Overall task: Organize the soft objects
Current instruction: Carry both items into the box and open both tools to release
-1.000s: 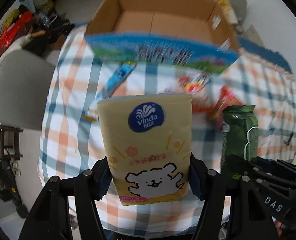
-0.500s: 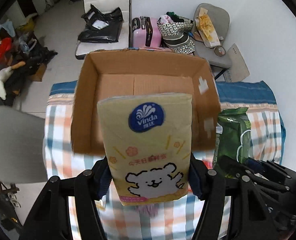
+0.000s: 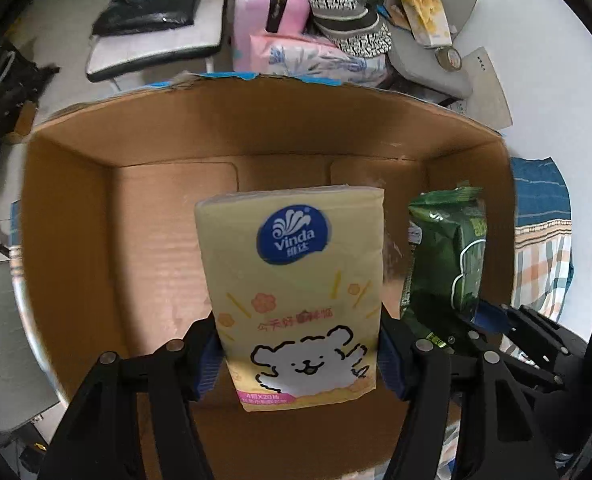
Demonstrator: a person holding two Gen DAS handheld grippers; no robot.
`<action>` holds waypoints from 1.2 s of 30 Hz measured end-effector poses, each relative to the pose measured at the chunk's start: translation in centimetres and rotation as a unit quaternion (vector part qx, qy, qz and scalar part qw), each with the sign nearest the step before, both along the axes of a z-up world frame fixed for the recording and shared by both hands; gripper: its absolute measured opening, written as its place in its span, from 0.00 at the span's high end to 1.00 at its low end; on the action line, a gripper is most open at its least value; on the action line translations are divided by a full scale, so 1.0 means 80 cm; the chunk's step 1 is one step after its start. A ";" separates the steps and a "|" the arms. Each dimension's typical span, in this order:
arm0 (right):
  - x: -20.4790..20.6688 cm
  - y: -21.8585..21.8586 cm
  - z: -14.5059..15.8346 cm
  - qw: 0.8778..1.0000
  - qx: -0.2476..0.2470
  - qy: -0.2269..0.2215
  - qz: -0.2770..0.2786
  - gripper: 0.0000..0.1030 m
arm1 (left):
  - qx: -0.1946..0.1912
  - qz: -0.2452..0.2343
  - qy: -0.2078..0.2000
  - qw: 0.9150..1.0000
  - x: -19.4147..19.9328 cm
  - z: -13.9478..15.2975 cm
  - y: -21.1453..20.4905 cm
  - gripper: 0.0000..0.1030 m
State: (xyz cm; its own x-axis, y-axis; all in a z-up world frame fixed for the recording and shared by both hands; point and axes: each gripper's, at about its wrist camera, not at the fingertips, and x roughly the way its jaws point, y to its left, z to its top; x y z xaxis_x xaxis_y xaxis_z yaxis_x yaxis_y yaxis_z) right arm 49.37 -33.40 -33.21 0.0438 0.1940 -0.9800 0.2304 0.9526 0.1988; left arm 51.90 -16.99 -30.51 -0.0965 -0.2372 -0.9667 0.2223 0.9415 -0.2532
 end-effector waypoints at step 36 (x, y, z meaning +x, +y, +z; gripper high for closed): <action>-0.042 0.040 0.029 0.998 -0.063 0.003 0.010 0.02 | 0.042 0.014 -0.077 0.996 -0.043 0.040 0.046 0.07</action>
State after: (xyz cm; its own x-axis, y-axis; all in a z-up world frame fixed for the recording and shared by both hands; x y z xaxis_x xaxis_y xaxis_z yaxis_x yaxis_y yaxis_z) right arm 46.04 -30.17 -30.90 0.0351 0.0704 -0.9969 0.2129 0.9741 0.0763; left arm 48.50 -13.32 -27.29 0.0591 -0.1554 -0.9861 0.2266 0.9641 -0.1383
